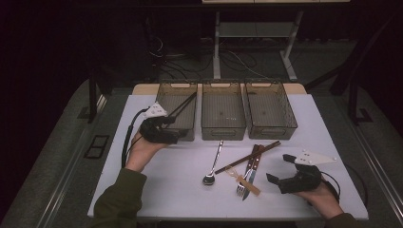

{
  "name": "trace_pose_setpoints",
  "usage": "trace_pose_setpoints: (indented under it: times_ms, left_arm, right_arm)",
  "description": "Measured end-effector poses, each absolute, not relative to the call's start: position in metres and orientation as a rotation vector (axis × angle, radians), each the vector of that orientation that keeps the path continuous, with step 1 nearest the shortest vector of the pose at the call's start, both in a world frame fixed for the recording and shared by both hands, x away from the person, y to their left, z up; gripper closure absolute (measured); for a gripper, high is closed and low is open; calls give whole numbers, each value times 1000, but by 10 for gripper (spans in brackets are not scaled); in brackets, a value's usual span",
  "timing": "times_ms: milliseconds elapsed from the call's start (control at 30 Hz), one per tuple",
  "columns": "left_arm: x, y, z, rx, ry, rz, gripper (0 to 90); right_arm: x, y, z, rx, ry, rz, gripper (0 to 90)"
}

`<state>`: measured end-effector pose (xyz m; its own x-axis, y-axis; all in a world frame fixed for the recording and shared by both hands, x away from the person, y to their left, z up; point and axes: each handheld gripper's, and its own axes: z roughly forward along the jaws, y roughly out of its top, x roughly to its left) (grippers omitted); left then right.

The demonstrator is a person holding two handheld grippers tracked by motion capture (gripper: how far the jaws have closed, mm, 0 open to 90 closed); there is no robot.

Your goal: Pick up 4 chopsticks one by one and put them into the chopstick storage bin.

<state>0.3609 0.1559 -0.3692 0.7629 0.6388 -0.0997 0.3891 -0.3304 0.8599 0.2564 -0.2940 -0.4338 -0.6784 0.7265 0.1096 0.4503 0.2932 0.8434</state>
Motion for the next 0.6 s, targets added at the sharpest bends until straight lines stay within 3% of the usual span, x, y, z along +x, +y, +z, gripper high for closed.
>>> trace_pose_setpoints:
  times_ms: [600]
  left_arm:
    - [306, 159, -405, 1951, 731, 281, 57]
  right_arm:
    - [255, -295, -433, 1069, 2279, 1337, 10]
